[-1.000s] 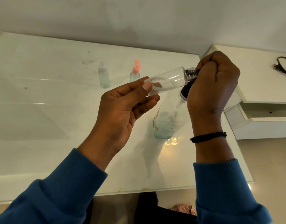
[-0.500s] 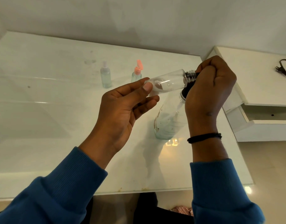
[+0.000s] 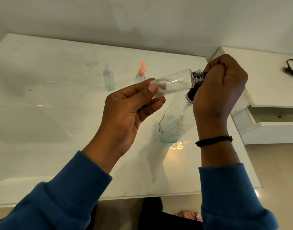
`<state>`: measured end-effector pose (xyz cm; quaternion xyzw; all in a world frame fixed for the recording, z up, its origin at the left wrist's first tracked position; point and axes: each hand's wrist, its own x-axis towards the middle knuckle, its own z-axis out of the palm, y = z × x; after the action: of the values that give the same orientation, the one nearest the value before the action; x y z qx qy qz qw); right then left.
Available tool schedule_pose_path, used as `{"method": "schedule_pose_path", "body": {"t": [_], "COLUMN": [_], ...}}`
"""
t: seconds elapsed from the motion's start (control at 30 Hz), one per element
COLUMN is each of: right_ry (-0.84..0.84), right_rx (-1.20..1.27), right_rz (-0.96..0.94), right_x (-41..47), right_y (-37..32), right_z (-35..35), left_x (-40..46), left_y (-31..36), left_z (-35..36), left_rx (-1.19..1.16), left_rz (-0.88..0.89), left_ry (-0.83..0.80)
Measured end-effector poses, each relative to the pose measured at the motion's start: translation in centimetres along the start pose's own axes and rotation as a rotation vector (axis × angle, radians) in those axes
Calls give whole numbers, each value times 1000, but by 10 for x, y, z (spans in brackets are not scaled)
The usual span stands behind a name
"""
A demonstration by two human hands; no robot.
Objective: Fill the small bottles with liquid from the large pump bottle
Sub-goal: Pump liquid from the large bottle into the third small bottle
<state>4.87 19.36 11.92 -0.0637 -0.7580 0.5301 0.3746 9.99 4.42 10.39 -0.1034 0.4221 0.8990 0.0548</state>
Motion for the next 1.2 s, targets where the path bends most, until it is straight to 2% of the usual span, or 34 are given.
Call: {"method": "schedule_pose_path", "body": {"t": [1.2], "right_ry": [-9], "right_rx": [98], "right_rz": [59], "right_x": [-5], "right_y": [-3], "right_z": [2], "left_x": [2], "left_y": [-1], "left_z": [-2], "left_rx": [-1], "left_rz": [-11], "left_ry": [-2]}}
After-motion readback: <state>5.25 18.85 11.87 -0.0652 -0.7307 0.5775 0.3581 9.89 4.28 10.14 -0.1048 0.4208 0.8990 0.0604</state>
